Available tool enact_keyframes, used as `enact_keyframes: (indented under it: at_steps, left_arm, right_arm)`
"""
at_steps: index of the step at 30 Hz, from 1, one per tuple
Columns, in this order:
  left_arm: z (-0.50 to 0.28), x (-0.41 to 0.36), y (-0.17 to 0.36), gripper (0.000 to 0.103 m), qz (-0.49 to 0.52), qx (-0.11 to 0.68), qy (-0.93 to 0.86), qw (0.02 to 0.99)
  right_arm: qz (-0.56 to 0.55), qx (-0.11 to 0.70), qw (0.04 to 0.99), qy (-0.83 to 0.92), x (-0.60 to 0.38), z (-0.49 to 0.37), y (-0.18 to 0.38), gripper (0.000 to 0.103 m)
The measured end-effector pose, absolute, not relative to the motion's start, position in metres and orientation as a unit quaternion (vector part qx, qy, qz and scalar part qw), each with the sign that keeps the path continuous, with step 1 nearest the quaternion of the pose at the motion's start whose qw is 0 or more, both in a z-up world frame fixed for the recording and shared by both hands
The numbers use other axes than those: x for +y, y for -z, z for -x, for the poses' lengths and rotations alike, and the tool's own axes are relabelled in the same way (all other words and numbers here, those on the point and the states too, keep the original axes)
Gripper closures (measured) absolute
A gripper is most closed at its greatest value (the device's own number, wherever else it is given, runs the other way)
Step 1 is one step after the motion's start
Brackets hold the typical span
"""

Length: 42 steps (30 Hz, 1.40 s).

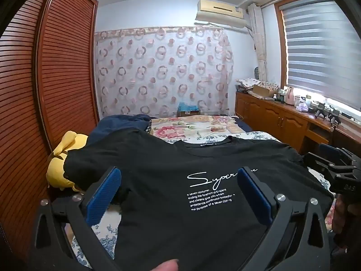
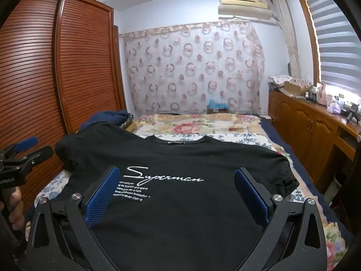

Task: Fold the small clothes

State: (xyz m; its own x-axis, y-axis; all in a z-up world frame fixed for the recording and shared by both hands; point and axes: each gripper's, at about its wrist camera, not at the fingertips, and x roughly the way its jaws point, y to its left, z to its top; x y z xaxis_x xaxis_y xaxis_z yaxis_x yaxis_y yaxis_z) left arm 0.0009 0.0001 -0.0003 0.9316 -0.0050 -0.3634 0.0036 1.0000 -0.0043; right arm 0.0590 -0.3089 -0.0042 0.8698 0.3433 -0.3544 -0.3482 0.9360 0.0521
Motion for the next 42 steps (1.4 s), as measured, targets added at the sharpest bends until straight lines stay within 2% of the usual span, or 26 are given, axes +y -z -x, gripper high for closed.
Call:
enact_keyframes:
  at_steps: [42]
  left_arm:
    - [0.009, -0.006, -0.008, 0.0, 0.004, 0.181, 0.008, 0.983]
  right_arm:
    - [0.004, 0.175, 0.968, -0.179, -0.308, -0.058, 0.006, 0.0]
